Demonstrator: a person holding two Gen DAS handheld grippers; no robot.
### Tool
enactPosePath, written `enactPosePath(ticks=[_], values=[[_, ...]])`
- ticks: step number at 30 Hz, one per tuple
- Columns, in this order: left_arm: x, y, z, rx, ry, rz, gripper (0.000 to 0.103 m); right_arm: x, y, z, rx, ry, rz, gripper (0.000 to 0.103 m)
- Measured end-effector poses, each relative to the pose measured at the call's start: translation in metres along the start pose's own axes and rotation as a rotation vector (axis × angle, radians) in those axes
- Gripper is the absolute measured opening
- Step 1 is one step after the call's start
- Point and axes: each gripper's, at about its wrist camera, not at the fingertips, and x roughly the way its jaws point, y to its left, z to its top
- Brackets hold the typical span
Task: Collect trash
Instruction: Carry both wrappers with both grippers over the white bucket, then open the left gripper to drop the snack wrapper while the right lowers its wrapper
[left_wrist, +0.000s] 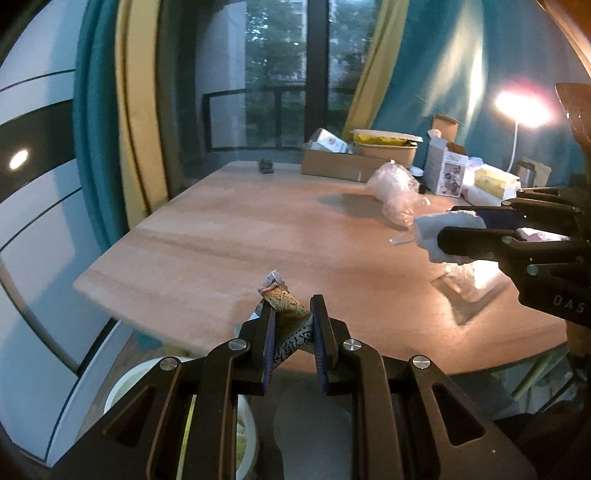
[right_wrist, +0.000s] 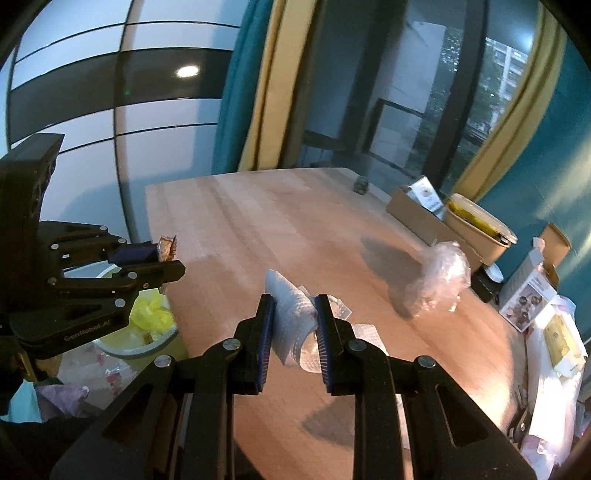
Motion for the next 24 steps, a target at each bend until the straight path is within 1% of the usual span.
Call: enactPosePath(ticks=[5,16,24], values=[[-0.013,0.02,-0.017,-0.053,-0.007,0.024,0.02,0.004,0.025,0.004,-0.051,0.011,0.026,0.022],[-0.035,0.064,-0.05,-0.12,-0.002,0.093,0.02,0.014,0.069,0.016,-0.128,0.015,0.077,0.022],[-0.039,0.105,-0.071,-0.187,0.016,0.157,0.02,0.025,0.101,0.026,-0.181,0.024,0.129,0.022]])
